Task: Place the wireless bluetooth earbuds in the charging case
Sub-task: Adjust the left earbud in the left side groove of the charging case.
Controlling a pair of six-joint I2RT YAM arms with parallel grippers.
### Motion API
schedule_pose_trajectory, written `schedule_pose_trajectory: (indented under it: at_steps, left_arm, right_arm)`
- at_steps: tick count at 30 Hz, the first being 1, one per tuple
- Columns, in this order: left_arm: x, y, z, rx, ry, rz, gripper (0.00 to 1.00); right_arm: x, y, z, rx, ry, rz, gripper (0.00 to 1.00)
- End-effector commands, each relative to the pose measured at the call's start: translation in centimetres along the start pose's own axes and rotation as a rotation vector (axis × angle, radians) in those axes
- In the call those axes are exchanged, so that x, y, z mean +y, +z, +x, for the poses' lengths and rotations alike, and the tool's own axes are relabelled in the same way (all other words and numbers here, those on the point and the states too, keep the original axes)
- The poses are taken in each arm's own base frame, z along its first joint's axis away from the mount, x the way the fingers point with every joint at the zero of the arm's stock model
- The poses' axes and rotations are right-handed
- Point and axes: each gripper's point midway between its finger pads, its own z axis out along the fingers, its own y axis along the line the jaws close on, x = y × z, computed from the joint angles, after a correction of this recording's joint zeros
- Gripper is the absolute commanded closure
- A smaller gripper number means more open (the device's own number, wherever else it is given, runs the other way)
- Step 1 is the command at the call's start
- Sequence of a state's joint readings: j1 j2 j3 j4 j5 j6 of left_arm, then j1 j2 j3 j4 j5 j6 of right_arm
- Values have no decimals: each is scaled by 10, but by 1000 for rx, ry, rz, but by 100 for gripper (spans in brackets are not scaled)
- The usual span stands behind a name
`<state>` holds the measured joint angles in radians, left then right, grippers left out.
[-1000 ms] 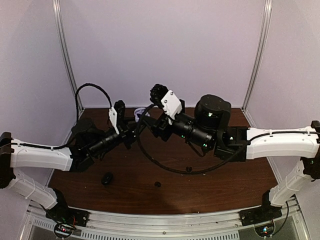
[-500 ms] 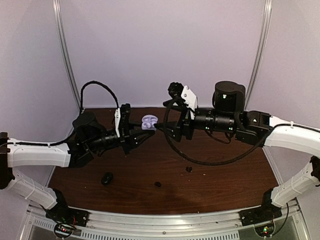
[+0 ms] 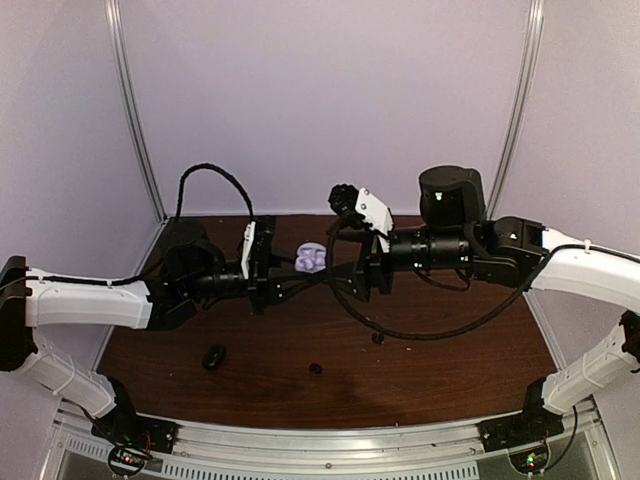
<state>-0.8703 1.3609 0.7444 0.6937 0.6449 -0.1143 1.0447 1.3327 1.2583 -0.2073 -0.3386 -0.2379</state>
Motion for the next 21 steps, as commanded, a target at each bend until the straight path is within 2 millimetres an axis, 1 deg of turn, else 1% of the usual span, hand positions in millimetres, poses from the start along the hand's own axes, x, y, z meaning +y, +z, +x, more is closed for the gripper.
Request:
schedule_pose_trajectory:
  at_steps: [1,9,21]
  left_arm:
    - [-1,4,-17,-43,45,28,100]
    - [2,6,-16,-37,53,3,100]
    - [4,8,-12,-20,65,-15,100]
  right_arm:
    - [-9,5,-1,9,19,43,18]
    - [-23,10,-3,-3,56,114,19]
    - [-26,22,5,19,71,125,20]
